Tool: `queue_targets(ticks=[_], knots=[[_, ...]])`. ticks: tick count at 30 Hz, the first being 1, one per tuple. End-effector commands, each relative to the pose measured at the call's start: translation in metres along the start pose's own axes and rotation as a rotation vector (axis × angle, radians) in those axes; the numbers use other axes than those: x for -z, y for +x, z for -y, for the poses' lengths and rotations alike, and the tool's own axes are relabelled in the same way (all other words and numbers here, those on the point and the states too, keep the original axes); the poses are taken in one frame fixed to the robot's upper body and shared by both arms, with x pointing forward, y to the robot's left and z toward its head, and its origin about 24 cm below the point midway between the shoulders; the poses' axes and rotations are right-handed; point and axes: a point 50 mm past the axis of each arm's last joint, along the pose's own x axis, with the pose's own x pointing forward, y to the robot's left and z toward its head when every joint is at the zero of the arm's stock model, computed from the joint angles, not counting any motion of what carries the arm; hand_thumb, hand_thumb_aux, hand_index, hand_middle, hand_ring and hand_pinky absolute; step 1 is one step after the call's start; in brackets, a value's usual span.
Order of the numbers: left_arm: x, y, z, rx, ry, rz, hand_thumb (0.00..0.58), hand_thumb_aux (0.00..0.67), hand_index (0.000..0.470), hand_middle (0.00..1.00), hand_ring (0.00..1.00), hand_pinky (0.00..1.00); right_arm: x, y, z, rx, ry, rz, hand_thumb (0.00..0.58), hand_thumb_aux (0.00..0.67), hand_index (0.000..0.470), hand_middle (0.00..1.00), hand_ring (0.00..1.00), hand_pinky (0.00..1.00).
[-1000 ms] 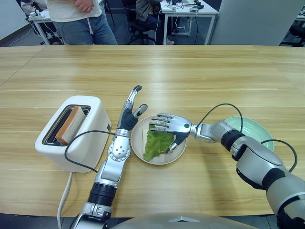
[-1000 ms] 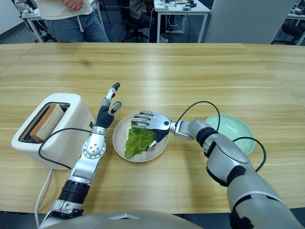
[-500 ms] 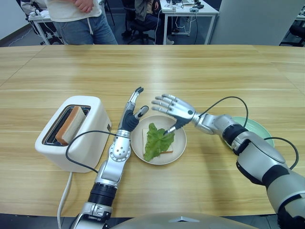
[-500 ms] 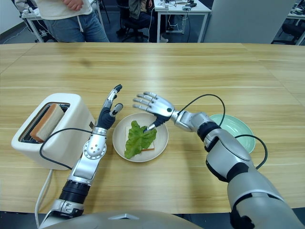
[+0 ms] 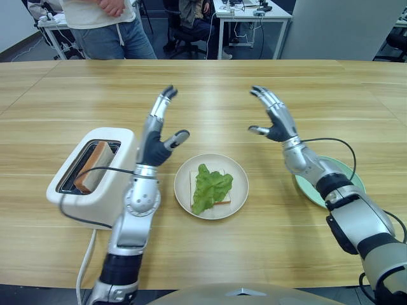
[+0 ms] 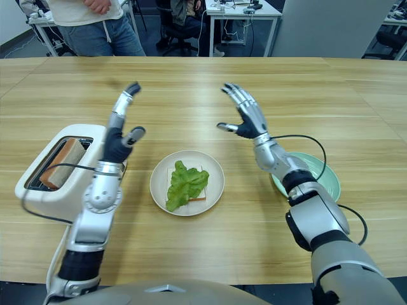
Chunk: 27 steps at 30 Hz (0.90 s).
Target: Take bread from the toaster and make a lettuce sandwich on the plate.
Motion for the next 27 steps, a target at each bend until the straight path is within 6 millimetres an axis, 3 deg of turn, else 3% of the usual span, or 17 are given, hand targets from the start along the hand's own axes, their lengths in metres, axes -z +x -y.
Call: queue_targets(ticks=[1,4,7,11,19,27], knots=[[-0.009,-0.009,-0.054,-0.058,0.206,-0.062,0.000,0.000,0.000,0.00,0.00,0.00,0.005,-0.005,0.019,0.063,0.059,-0.032,0.000,0.000,0.000,0.00,0.00,0.00],[-0.009,-0.024,-0.088,-0.094,0.354,-0.164,0.000,0.000,0.000,0.00,0.00,0.00,0.008,-0.010,0.029,0.085,0.063,-0.049,0.000,0.000,0.000,0.00,0.00,0.00],[-0.010,-0.038,-0.105,-0.133,0.435,-0.234,0.000,0.000,0.000,0.00,0.00,0.00,0.010,-0.015,0.033,0.091,0.062,-0.064,0.000,0.000,0.000,0.00,0.00,0.00],[0.018,-0.061,-0.128,-0.114,0.657,-0.442,0.000,0.000,0.000,0.00,0.00,0.00,0.012,-0.020,0.036,0.095,0.056,-0.079,0.000,0.000,0.000,0.00,0.00,0.00],[0.071,-0.101,-0.104,0.181,0.753,-0.708,0.000,0.000,0.000,0.00,0.00,0.00,0.011,-0.020,0.037,0.094,0.057,-0.086,0.000,0.000,0.000,0.00,0.00,0.00],[0.086,-0.115,-0.088,0.293,0.712,-0.774,0.000,0.000,0.000,0.00,0.00,0.00,0.011,-0.020,0.037,0.082,0.046,-0.084,0.000,0.000,0.000,0.00,0.00,0.00]])
